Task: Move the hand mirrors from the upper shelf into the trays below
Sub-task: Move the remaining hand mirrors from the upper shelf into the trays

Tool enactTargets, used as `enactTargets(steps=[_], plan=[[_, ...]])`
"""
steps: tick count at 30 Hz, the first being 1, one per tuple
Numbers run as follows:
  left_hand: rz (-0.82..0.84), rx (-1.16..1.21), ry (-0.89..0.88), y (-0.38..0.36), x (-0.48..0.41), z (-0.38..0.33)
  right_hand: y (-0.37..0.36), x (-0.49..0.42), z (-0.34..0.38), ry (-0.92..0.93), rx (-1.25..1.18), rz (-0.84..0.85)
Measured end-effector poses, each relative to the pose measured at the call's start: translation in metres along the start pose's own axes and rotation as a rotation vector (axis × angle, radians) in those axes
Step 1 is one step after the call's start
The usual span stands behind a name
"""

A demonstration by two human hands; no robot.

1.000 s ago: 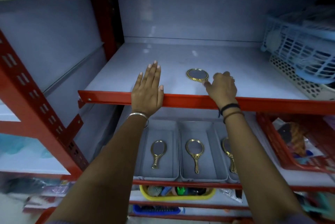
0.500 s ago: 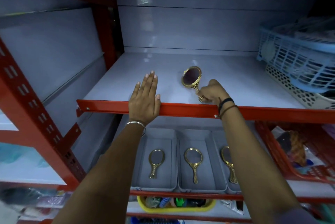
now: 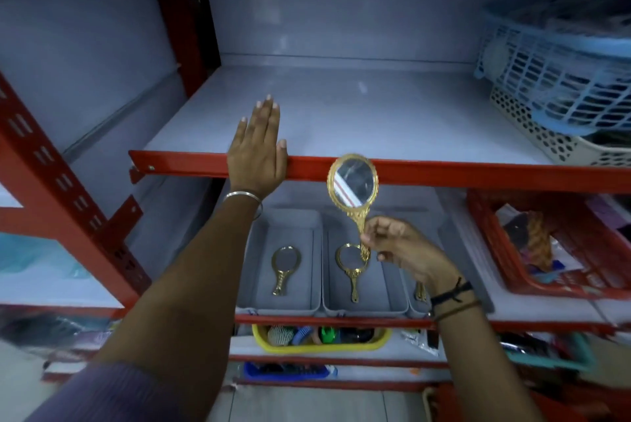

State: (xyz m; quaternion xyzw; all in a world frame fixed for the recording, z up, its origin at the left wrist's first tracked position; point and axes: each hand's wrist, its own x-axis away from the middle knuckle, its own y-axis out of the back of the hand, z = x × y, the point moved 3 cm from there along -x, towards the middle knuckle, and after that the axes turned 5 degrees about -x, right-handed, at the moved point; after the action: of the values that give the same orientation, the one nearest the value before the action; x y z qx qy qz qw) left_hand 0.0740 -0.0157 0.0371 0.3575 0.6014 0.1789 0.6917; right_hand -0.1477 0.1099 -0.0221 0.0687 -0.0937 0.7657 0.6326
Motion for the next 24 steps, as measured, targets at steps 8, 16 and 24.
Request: enactTargets(steps=[8, 16, 24], plan=[[-0.017, 0.001, 0.022, -0.002, 0.0, -0.001, 0.027, -0.026, -0.124, -0.324, -0.115, -0.185], [-0.073, -0.01, 0.018, -0.007, -0.001, 0.0, 0.037, -0.077, -0.173, -0.458, -0.202, -0.385], [-0.111, -0.014, 0.008, -0.009, 0.001, 0.0, 0.04, -0.091, -0.2, -0.52, -0.053, -0.482]])
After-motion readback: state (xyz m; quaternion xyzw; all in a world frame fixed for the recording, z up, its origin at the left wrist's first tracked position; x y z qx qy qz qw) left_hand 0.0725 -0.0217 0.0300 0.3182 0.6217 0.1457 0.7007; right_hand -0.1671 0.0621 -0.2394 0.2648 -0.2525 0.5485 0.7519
